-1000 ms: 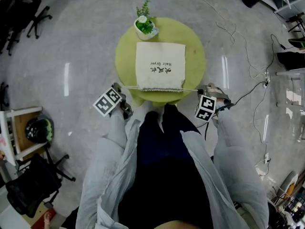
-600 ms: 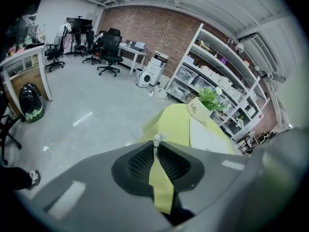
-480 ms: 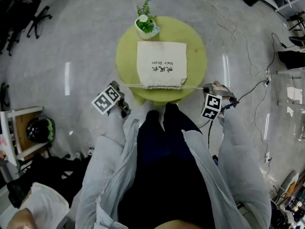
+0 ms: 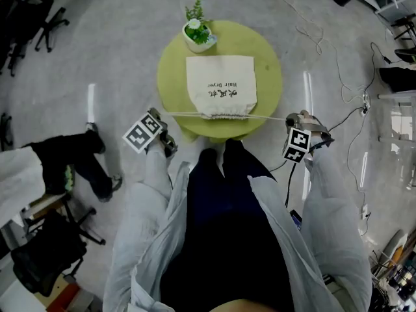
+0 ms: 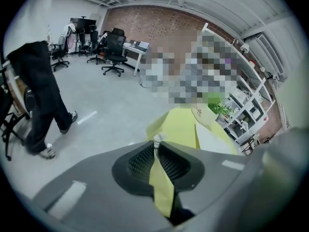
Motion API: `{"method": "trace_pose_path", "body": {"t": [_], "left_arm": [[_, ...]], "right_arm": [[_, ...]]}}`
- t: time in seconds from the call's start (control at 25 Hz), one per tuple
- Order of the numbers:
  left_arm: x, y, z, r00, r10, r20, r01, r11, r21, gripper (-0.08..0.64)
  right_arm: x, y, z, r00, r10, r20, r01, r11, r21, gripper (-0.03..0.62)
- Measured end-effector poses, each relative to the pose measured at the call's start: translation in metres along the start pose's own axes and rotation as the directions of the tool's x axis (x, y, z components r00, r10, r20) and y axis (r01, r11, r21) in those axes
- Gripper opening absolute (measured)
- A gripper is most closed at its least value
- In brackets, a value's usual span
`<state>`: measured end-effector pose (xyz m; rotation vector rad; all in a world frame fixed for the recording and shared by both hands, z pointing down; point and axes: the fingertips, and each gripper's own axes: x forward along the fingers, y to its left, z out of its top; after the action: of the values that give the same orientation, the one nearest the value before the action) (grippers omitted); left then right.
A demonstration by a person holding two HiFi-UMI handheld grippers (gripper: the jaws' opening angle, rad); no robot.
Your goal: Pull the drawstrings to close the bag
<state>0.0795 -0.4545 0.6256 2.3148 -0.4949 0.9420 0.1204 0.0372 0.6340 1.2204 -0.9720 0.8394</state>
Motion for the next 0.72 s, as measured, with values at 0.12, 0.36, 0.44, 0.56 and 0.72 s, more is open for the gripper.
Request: {"method": "trace_pose_path", "body": {"t": [0.12, 0.36, 0.44, 0.56, 0.72], "left_arm": [[0.001, 0.004, 0.002, 1.000, 0.019, 0.003, -0.019, 1.000, -0.009, 0.052], [0.003, 0.014, 0.006, 0.999, 0.049, -0.005, -0.049, 0.998, -0.024, 0.054], [0.003, 0.018, 0.007, 0.998, 0.057, -0.007, -0.057, 0.998, -0.013, 0.054], [0.004, 0.021, 0.010, 0.998, 0.065, -0.008, -0.065, 0.998, 0.011, 0.054], [0.006, 0.028, 0.009, 0.997, 0.074, -0.018, -0.074, 0.997, -0.004, 0.055]], "right_arm": [[0.000, 0.000, -0.004, 1.000, 0.002, -0.003, -0.002, 1.000, 0.002, 0.009], [0.003, -0.003, -0.017, 1.000, 0.001, -0.024, 0.000, 1.000, 0.020, 0.008], [0.004, -0.003, -0.019, 1.000, 0.007, -0.027, -0.006, 1.000, 0.024, 0.008], [0.004, -0.004, -0.022, 0.999, 0.010, -0.031, -0.009, 1.000, 0.026, 0.008], [0.003, -0.005, -0.023, 1.000, 0.006, -0.023, -0.005, 1.000, 0.025, 0.008]]}}
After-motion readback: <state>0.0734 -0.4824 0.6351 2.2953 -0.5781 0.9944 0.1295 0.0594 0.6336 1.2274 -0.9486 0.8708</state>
